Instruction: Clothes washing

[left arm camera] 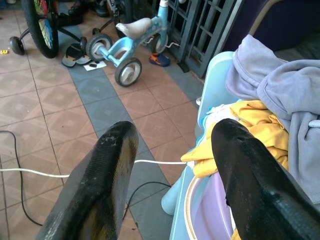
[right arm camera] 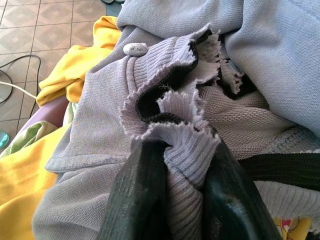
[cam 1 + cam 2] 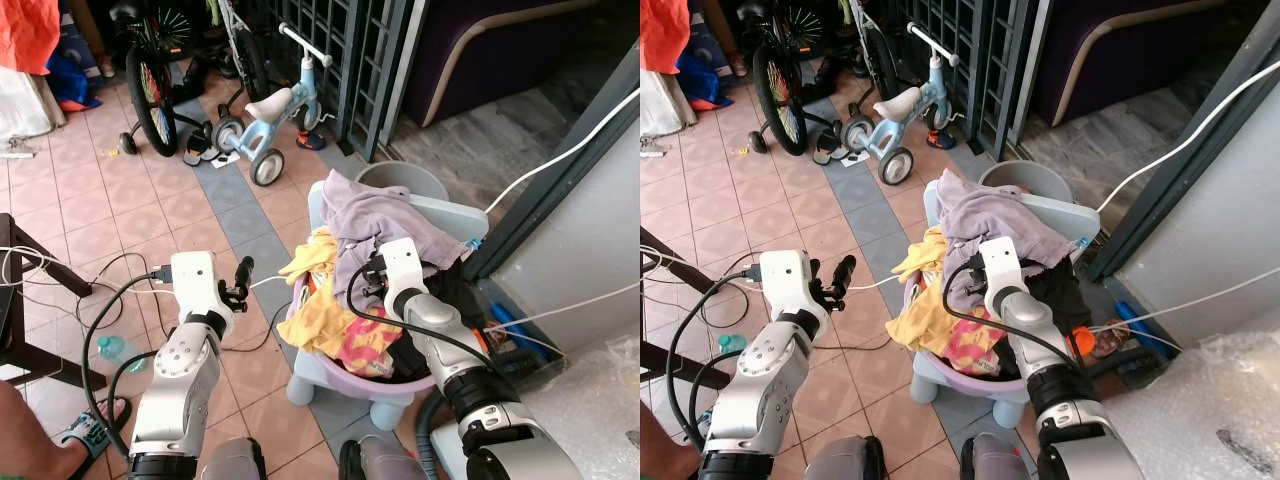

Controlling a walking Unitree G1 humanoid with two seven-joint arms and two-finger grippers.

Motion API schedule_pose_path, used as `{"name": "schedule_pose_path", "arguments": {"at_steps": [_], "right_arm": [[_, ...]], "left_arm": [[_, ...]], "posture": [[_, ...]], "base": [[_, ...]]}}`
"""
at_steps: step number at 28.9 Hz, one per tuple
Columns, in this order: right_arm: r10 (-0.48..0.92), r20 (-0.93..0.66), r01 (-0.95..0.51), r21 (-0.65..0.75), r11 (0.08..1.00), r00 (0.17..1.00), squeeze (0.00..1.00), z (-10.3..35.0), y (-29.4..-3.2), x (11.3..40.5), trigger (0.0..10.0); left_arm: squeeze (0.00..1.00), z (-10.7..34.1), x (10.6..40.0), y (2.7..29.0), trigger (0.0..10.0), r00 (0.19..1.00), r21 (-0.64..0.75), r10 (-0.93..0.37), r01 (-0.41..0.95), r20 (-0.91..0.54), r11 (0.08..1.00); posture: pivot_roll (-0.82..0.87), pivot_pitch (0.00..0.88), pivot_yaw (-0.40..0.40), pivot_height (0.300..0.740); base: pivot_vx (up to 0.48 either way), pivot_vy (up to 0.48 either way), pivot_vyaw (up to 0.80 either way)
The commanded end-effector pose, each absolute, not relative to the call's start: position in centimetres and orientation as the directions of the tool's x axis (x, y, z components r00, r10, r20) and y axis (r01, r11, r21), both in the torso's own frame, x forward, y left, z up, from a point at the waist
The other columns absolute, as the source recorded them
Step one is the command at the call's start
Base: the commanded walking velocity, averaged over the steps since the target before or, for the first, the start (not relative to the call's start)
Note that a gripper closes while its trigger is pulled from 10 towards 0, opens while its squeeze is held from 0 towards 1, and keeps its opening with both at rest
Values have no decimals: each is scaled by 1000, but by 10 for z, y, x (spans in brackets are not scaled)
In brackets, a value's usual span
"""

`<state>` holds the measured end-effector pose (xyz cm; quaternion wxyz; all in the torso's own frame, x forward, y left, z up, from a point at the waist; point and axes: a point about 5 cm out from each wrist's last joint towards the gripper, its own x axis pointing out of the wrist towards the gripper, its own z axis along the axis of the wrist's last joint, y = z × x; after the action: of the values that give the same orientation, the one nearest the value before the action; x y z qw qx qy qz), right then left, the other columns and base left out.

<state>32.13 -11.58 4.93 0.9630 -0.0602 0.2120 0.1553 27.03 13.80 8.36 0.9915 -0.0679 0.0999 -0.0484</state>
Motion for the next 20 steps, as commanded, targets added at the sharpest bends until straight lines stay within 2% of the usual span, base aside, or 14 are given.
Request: {"name": "schedule_pose_path", "arguments": {"at_steps": [1, 8, 9, 13, 17, 19, 20], "right_arm": [[282, -444, -324, -19, 946, 850, 0, 43, -112, 318, 0], [198, -324, -205, 13, 979, 925, 0, 56, -122, 322, 0], [192, -269, -187, 45, 981, 944, 0, 63, -122, 324, 0], [193, -199, -184, 63, 981, 961, 0, 73, -121, 326, 0], [176, -43, -170, 110, 979, 983, 0, 98, -126, 329, 0], [198, 53, -202, 89, 975, 979, 0, 119, -130, 326, 0], [198, 53, -202, 89, 975, 979, 0, 119, -130, 326, 0]], "left_arm": [[0, 86, 276, 139, 10000, 978, -132, -112, 89, -178, 987], [0, 88, 279, 139, 10000, 981, -123, -114, 95, -156, 988], [0, 87, 279, 138, 10000, 981, -124, -116, 97, -156, 988], [0, 87, 279, 137, 10000, 981, -125, -119, 100, -155, 987], [0, 88, 279, 136, 10000, 981, -125, -126, 107, -150, 986], [0, 88, 280, 137, 10000, 983, -117, -115, 99, -145, 988], [0, 88, 280, 137, 10000, 983, -117, -115, 99, -145, 988]], "posture": [[-25, 76, -26, 740], [-22, 60, -25, 740], [-25, 61, -19, 740], [-34, 77, -12, 740], [-43, 71, -5, 740], [-53, 71, 2, 740], [-53, 71, 2, 740]], "base": [[0, 0, 0], [0, 0, 0], [0, 0, 0], [0, 0, 0], [0, 0, 0], [0, 0, 0], [0, 0, 0]]}}
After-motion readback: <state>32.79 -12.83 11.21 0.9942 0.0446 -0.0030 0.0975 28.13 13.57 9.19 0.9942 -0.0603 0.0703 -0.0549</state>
